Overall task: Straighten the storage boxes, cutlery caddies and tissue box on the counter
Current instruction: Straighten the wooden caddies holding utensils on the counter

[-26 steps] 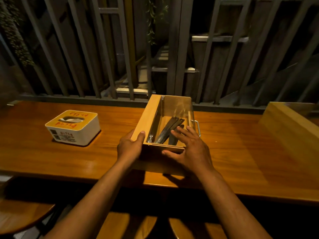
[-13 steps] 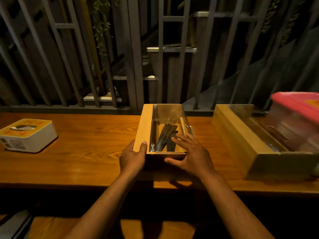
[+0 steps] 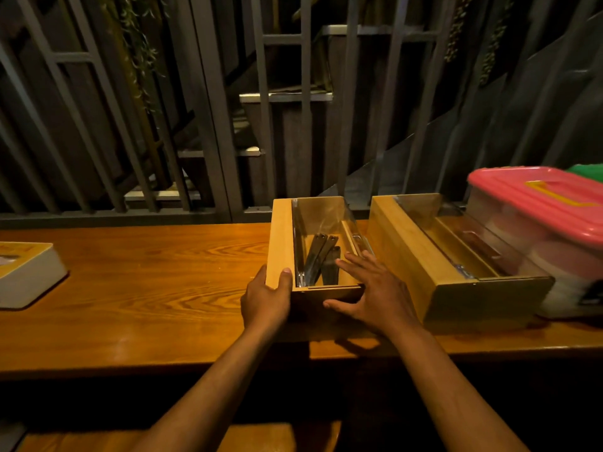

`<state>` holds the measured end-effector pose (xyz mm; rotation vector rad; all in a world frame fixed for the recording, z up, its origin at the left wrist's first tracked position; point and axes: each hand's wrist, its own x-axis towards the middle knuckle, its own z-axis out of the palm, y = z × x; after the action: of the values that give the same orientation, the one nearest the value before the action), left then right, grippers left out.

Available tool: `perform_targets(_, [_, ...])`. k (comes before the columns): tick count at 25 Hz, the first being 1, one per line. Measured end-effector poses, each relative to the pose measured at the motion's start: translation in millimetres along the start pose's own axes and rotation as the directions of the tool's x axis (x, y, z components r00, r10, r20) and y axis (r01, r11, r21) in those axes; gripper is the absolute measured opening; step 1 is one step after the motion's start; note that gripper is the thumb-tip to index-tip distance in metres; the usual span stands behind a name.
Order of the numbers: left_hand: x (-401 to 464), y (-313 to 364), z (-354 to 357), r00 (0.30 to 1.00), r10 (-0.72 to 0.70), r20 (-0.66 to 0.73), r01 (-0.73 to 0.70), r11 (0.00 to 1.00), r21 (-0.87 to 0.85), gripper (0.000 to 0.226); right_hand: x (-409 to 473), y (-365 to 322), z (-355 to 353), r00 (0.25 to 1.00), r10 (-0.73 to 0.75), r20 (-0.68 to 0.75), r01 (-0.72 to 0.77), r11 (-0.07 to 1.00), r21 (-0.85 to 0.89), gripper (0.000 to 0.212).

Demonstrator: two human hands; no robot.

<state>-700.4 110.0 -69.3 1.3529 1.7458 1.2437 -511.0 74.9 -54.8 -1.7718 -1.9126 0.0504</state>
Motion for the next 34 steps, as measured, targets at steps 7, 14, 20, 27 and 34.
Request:
perform_targets(7, [-8, 9, 16, 1.000, 0.012, -0.016, -0.011, 1.000, 0.020, 0.051, 1, 19, -7, 1.000, 0.030, 0.005, -0.030, 0.999, 0.035, 0.084])
perform_targets(14, [-13, 15, 20, 0.999, 0.043, 0.009, -0.043, 0.999, 0.012, 0.045, 1, 27, -10, 1.000, 0.029, 0.008, -0.030, 0.999, 0.031, 0.084])
perform_targets(20, [-11, 13, 15, 0.993, 0.053, 0.104, -0.058, 0.997, 0.049, 0.048, -1, 23, -11, 0.999, 0.039, 0.006, -0.039, 0.998, 0.042, 0.080])
perform_targets(27, [-6, 3, -17, 0.955, -0.008, 0.297, 0.007, 1.000, 0.005, 0.054, 11, -25, -14, 0.994, 0.057, -0.092, -0.063, 0.996, -0.061, 0.051])
perform_targets(34, [18, -29, -158, 0.940, 0.340, -0.013, -0.287, 0.813, 0.507, 0.043, 32, -135, 44, 0.988, -0.120, -0.100, 0.128, 0.988, 0.081, 0.044])
